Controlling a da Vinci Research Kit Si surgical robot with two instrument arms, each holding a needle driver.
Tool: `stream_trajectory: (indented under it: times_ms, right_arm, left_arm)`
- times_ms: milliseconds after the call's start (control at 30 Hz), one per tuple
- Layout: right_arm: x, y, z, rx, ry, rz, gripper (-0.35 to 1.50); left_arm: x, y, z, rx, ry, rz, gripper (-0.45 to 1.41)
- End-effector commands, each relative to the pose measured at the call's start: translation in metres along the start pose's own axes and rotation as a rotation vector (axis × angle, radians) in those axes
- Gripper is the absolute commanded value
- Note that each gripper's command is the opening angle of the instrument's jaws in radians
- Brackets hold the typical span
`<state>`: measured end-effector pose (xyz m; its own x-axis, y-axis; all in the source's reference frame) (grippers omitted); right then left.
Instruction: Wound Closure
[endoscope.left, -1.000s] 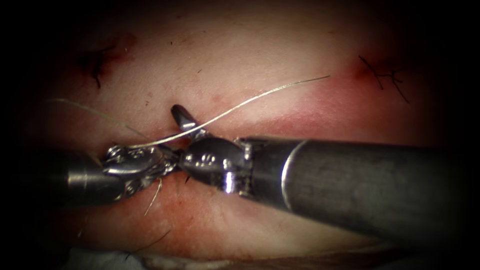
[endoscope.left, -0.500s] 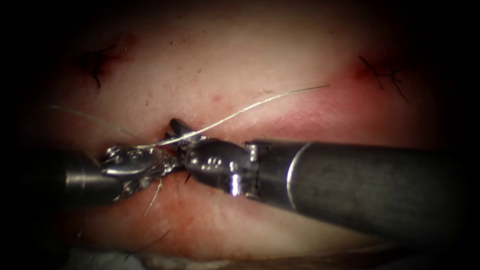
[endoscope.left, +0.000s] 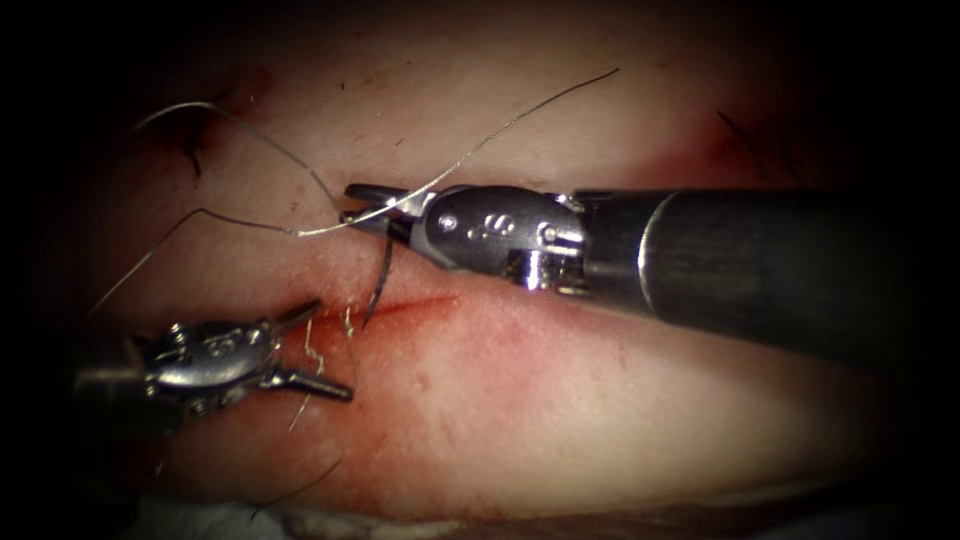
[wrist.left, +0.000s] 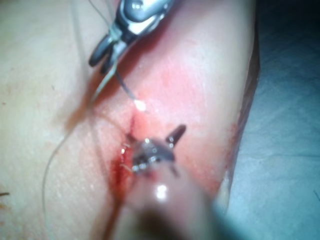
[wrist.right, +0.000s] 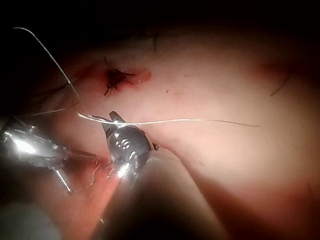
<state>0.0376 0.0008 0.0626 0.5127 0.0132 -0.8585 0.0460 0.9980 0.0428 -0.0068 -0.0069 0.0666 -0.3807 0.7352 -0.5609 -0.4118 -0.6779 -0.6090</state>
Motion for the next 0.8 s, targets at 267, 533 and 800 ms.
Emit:
stream_trajectory:
  times_ms: [267, 533, 800]
  right_arm:
    - [0.0003, -0.0017, 0.0008, 0.022, 0.137, -0.604, -0.35]
    - [-0.0001, -0.002, 0.0024, 0.001, 0.182, -0.652, -0.35]
    - [-0.0018, -0.0023, 0.0038, 0.007, 0.183, -0.675, -0.35]
  left_arm:
    - [-0.004, 0.0029, 0.0061, 0.0, 0.007, 0.015, 0.88]
    - [-0.0045, 0.0037, 0.0094, -0.009, 0.01, 0.021, 0.84]
    - [-0.0042, 0.0036, 0.0099, -0.014, 0.011, 0.02, 0.84]
